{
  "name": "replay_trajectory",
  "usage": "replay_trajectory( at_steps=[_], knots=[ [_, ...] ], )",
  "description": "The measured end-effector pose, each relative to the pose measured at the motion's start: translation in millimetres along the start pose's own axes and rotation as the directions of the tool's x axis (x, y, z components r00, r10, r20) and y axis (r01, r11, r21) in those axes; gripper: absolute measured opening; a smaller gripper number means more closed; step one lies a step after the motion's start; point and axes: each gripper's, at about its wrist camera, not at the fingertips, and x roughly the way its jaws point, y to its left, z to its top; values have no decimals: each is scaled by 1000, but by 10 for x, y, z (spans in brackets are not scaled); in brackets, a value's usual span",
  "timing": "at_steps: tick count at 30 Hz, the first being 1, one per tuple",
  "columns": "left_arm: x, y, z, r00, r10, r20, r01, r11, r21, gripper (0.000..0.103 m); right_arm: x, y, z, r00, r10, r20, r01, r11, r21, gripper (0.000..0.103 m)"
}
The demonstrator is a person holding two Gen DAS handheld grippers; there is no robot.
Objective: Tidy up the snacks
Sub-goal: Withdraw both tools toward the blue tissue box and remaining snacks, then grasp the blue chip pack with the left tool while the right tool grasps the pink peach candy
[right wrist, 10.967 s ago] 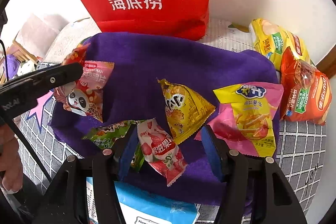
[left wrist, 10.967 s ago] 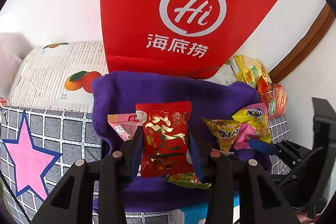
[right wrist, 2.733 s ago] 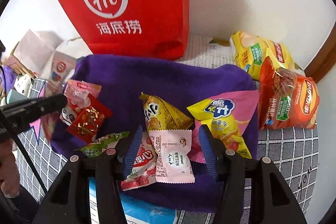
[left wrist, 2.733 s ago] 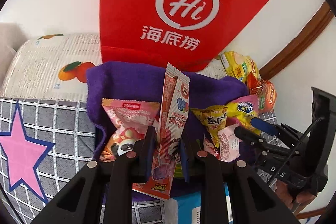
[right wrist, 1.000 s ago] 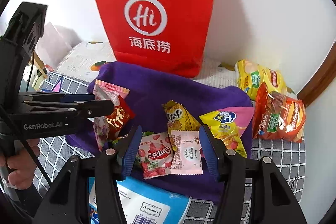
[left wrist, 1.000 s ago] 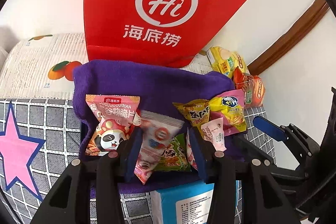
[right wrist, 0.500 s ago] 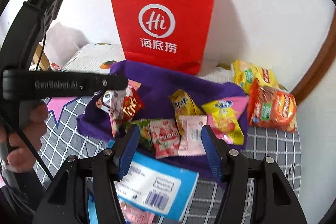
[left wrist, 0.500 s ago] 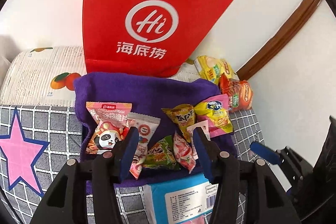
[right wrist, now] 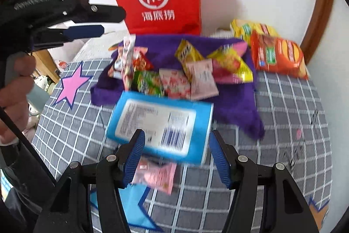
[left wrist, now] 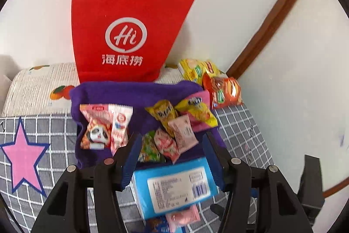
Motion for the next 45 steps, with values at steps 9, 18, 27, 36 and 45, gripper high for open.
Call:
replay_trajectory(
  at_steps=[9,18,27,36,45],
  knots=[
    [-250,338,-433,996,84,-4,-84,996,-42,55,340,166,-501,996,45,-81,-45,999,9,61],
    [-265,773,-995,988,141,-60,-146,985,-96,55,728,168,-715,989,104,-109,-92,990,110,67],
    [-253,905,-1248,987,135,-92,-146,982,-124,55,806,256,-706,994,97,-58,-89,988,125,81],
    [-109,807,-1432,981,133,-139,-148,984,-102,55,737,254,-765,996,88,-17,-86,992,95,53],
    [189,551,-1664,972,118,-202,-132,990,-58,55,381,-56,-927,998,46,44,-52,990,135,53]
  ],
)
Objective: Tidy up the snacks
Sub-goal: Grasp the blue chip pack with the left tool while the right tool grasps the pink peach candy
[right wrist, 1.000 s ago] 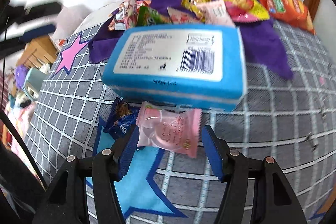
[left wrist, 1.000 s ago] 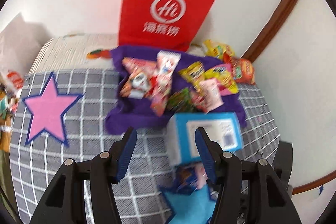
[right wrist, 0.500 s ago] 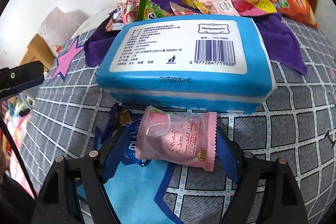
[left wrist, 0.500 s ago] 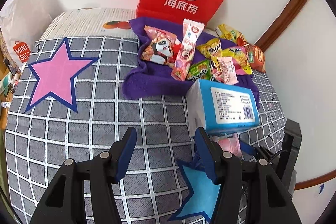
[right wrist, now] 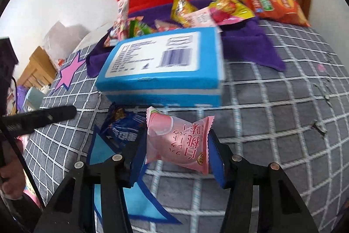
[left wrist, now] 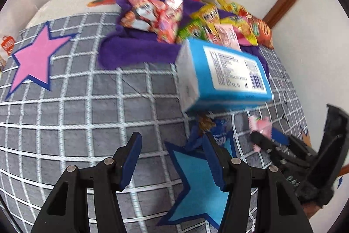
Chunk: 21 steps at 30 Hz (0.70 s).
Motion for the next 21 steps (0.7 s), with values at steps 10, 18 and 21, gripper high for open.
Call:
replay_trajectory(
  at_steps=[10,18,21],
  knots=[
    [429,-375,-55,998,-49,-45,51,997,50,55,-115,-391,-250,995,-98,-11,98,995,3,54],
    [546,-656,-90,998,54,10,-55,985,163,71,-50,-497,-314,997,-62,53,60,998,33,59],
    [589,-759,-117,992,126,30,-130,970,205,69,-28,-449,-326,994,-86,72,86,996,-3,61]
  ],
)
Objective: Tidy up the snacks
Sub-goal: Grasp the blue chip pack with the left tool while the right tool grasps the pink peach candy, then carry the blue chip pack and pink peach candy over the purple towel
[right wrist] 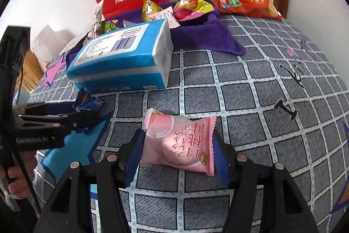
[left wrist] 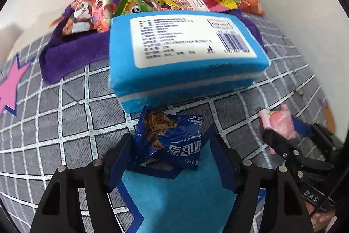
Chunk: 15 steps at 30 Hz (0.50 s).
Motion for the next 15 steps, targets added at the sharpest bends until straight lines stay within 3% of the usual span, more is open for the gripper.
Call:
replay_trajectory(
  at_steps=[2,4,9,15],
  knots=[
    [23,-61,0,999,40,2,-40,999,13,69,13,29,-3,1000,-16,6,17,1000,-18,62],
    [34,-130,-9,995,95,11,-95,994,45,62,14,36,-11,1000,-24,10,25,1000,-20,62],
    [-26,-80,1,999,45,-4,-45,999,14,47,4,20,-28,1000,-19,18,20,1000,-17,62],
    [-200,129,-68,1000,-18,1,18,999,-42,43,-10,27,-22,999,-31,9,31,999,-9,60]
  ],
)
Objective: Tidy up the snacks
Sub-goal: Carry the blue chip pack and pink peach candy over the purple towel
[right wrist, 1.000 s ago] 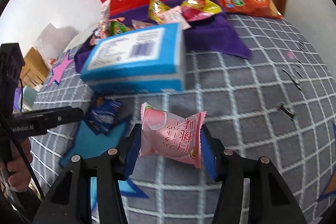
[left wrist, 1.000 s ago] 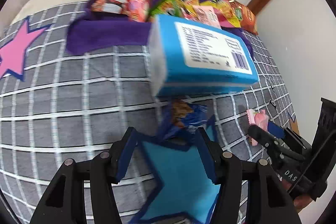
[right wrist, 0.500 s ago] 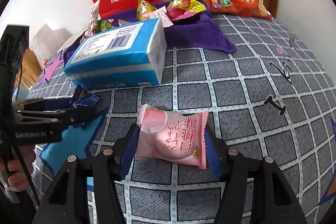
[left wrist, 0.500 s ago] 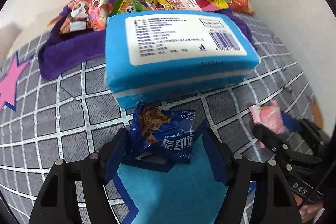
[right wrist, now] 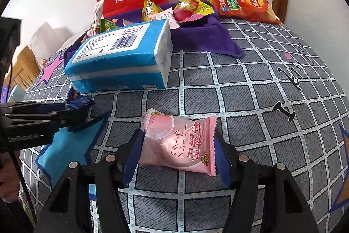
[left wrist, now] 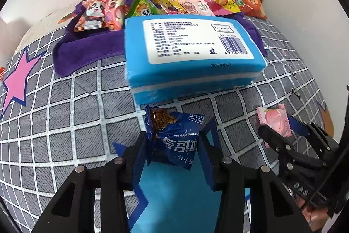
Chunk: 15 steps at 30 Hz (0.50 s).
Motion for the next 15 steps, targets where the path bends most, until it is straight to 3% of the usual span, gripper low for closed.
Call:
replay_trajectory(
  at_steps=[5,15],
  knots=[
    [-246,166,-101,999,-47,19,47,998,-31,43,-73,-8,31,999,-23,-22,24,1000,17,58],
    [-637,202,-51,992,-76,98,81,996,-43,43,-377,113,126,999,-26,29,26,1000,8,57]
  ],
)
